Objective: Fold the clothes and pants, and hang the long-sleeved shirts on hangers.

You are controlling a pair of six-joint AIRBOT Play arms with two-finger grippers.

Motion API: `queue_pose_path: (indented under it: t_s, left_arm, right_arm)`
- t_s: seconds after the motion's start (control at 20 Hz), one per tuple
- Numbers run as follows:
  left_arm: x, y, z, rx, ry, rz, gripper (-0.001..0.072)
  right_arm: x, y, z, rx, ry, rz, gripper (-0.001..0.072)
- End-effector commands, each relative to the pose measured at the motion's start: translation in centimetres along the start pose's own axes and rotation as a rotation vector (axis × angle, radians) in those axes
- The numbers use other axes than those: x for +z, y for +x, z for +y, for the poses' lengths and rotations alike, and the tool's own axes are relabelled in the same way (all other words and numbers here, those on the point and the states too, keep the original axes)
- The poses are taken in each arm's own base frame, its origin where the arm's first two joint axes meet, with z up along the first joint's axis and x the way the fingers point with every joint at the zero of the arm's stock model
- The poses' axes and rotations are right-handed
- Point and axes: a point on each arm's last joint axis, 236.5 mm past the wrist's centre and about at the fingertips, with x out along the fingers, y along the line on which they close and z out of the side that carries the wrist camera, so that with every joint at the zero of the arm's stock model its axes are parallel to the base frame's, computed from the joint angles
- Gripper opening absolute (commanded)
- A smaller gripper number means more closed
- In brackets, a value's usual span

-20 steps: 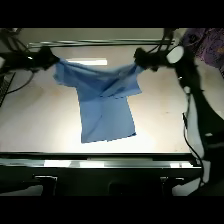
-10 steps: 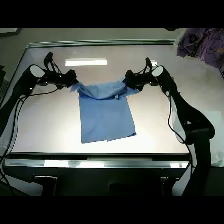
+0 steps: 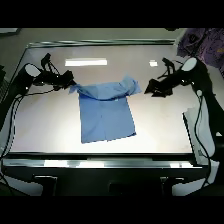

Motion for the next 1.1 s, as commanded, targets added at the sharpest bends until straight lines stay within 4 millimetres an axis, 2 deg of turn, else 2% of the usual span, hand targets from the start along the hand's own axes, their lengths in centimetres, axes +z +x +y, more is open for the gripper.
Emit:
queue_pose_path:
  t_s: [0.0, 0.1, 0.15, 0.25, 0.4, 0.5, 0.6, 0.85, 0.9, 0.95, 1.0, 1.05]
  left_arm:
    - [-0.4, -0.2, 0.1, 0.003, -0.002, 0.021, 0.0016]
    - [-0.4, -0.2, 0.1, 0.003, -0.002, 0.021, 0.0016]
    - [-0.4, -0.2, 0.1, 0.003, -0.002, 0.021, 0.0016]
    - [-0.4, -0.2, 0.1, 0.003, -0.002, 0.021, 0.0016]
    - [-0.4, -0.2, 0.2, 0.003, -0.002, 0.021, 0.0016]
    - [-0.4, -0.2, 0.2, 0.003, -0.002, 0.021, 0.0016]
    - [-0.4, -0.2, 0.2, 0.003, -0.002, 0.021, 0.0016]
    - [-0.5, -0.2, 0.2, 0.004, -0.002, 0.022, 0.0016]
    - [-0.5, -0.2, 0.2, 0.004, -0.002, 0.022, 0.0016]
    - [-0.5, -0.2, 0.2, 0.004, -0.002, 0.023, 0.0016]
    - [-0.6, -0.3, 0.4, 0.006, -0.004, 0.03, 0.0016]
    - [-0.7, -0.6, 0.6, 0.009, -0.009, 0.041, 0.0016]
  right_arm:
    - [-6.5, 1.8, -0.6, 0.069, 0.075, 0.129, 0.0504]
    - [-10.7, 4.8, -0.5, 0.07, 0.076, 0.25, 0.0506]
    - [-12.1, 6.0, -0.4, 0.068, 0.072, 0.284, 0.0506]
    - [-14.4, 8.0, 0.1, 0.059, 0.055, 0.332, 0.0506]
    - [-16.8, 9.8, 0.8, 0.048, 0.039, 0.385, 0.0506]
    - [-17.2, 10.5, 1.8, 0.062, 0.028, 0.386, 0.0509]
    - [-16.7, 11.3, 3.1, 0.083, 0.021, 0.353, 0.0553]
    - [-16.6, 12.6, 3.4, 0.05, 0.041, 0.336, 0.0539]
    - [-16.7, 12.7, 3.1, 0.036, 0.044, 0.341, 0.0418]
    - [-16.8, 12.6, 3.1, 0.035, 0.041, 0.346, 0.0189]
    - [-16.7, 12.4, 3.1, 0.037, 0.016, 0.343, 0.004]
    - [-16.3, 11.9, 3.0, 0.02, -0.012, 0.328, 0.0035]
